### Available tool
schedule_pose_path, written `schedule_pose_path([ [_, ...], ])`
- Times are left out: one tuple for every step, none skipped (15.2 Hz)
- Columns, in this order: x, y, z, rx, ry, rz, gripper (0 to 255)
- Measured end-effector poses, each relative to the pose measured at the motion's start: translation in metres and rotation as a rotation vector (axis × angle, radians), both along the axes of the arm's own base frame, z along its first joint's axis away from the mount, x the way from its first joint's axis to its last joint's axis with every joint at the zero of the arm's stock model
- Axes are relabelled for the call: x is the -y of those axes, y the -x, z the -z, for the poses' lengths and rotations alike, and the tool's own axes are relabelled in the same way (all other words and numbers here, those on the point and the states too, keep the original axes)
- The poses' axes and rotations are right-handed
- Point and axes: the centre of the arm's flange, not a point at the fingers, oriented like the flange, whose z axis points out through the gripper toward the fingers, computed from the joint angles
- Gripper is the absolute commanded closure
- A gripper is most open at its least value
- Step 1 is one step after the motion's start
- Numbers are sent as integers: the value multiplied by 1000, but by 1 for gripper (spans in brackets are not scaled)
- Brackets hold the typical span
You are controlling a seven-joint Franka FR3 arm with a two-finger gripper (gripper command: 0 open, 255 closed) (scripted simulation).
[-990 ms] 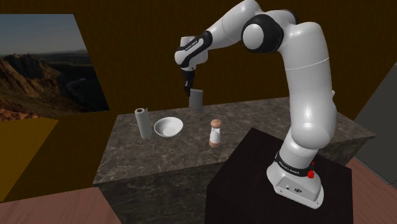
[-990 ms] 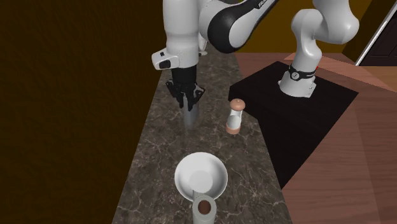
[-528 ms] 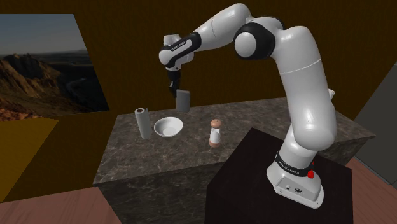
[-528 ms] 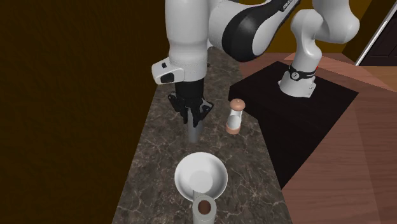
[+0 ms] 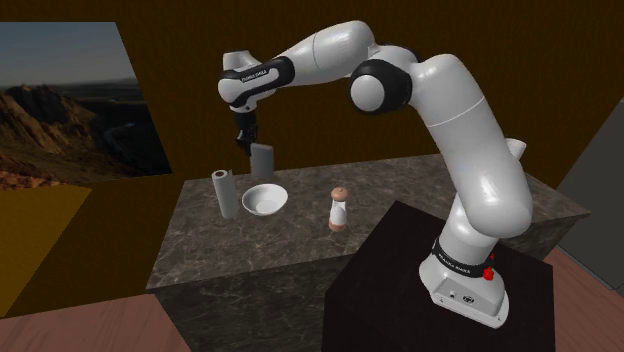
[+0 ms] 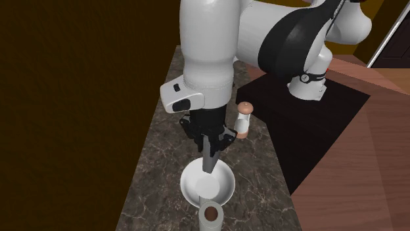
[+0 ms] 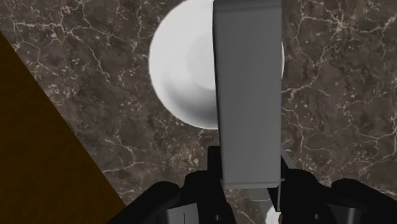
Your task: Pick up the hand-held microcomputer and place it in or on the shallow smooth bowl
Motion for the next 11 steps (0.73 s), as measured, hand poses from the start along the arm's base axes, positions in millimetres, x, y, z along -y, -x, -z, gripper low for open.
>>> schedule_pose_path([
  [-4, -2, 3, 0, 0, 1, 255],
  [-5, -4, 7, 0, 0, 1, 255],
  [-5, -4, 12, 0, 0, 1, 255],
  [-6, -5, 17, 0, 0, 1, 255],
  [-5, -6, 22, 0, 0, 2, 255],
  [-5, -6, 28, -1, 0, 2, 255],
  [-5, -6, 33, -1, 0, 2, 255],
  [-6, -7, 38, 0, 0, 2, 255],
  [-6, -6, 43, -1, 0, 2, 255],
  [-6, -5, 48, -1, 0, 2, 255],
  [-6, -5, 54, 0, 0, 2, 255],
])
